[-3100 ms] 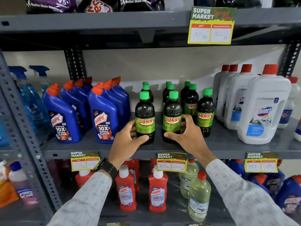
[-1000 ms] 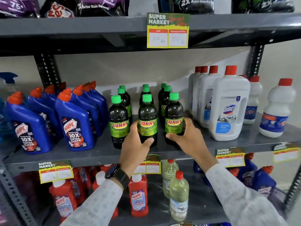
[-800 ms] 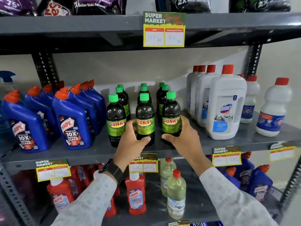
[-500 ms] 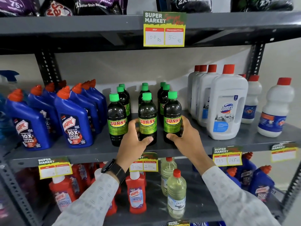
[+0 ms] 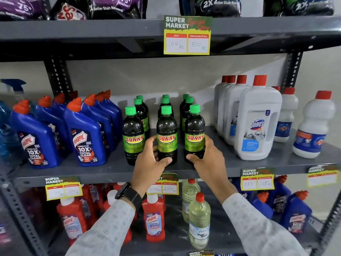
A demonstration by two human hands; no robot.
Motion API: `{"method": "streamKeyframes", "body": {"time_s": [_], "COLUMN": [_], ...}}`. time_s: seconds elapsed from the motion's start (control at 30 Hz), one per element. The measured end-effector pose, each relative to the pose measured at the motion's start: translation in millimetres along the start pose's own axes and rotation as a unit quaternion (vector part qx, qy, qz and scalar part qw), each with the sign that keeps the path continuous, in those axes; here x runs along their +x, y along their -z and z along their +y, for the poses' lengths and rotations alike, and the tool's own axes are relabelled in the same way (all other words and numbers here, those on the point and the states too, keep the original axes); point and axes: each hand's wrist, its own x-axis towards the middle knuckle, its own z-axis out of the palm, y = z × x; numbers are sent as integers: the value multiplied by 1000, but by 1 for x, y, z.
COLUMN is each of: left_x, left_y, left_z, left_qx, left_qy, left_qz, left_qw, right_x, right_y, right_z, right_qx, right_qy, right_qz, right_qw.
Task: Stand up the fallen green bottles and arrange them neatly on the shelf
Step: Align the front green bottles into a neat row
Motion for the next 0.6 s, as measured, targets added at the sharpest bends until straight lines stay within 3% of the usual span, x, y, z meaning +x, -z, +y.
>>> {"method": "streamKeyframes", "body": {"time_s": [0.6], "left_x": [1], "left_y": [0], "left_z": [-5], "left_qx": [-5], "left_qy": [-22], "left_qz": [-3], "left_qw": [1000], "right_x": [-3], "right_y": [-6], "right_z": [-8], "right_qx": [-26], "right_qy": [-10], "right_qz": [18], "right_qw": [999]}}
